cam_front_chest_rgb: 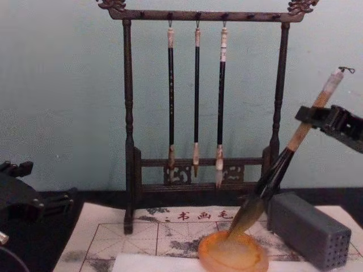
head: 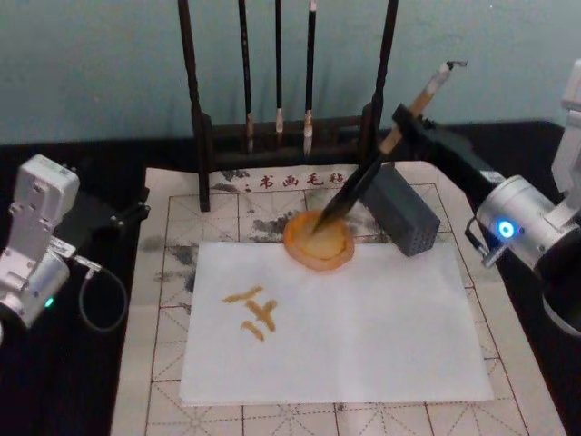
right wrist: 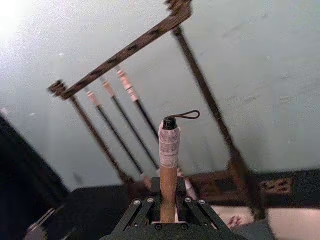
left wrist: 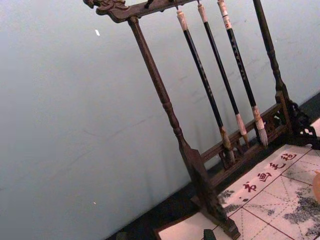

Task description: Pick up the brush from the inkstone, write on the paper, then place the brush back to its original position.

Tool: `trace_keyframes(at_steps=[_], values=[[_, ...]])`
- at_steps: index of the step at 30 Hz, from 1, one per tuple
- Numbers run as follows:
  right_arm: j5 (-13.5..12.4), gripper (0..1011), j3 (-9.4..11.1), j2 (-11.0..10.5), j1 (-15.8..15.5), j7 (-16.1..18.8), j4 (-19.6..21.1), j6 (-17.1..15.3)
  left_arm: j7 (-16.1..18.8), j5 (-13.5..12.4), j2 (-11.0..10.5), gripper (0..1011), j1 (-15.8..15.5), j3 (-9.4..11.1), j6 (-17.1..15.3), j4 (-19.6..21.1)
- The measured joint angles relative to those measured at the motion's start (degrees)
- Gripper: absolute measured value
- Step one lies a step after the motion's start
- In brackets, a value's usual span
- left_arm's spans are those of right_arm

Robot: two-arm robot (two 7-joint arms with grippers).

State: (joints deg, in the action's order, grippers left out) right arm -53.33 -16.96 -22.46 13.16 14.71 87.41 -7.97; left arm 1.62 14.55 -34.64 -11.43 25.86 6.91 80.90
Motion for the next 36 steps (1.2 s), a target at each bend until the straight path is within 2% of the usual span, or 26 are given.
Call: trace_keyframes(at_steps=[7,13,23,36], values=[[-1.0,198,-1.5,-2.4,-2.6,2.3,3.2,-0.3,0.0,0.0,0.0,1001,0.0,0.0,0.0,0.0],[-0.8,198,-3.2,-4.2,-3.7,4.4,5.1,1.0,0.0,0.0,0.0,1001,0.0,0.0,0.0,0.0],[3.1,198,-6.9,-6.0,-4.1,7.4,7.3,3.5,0.0,0.0,0.0,1001,0.0,0.0,0.0,0.0],[4.9,198,-8.7,-7.8,-6.2,10.4,9.8,4.5,0.0,0.0,0.0,1001,0.0,0.0,0.0,0.0]])
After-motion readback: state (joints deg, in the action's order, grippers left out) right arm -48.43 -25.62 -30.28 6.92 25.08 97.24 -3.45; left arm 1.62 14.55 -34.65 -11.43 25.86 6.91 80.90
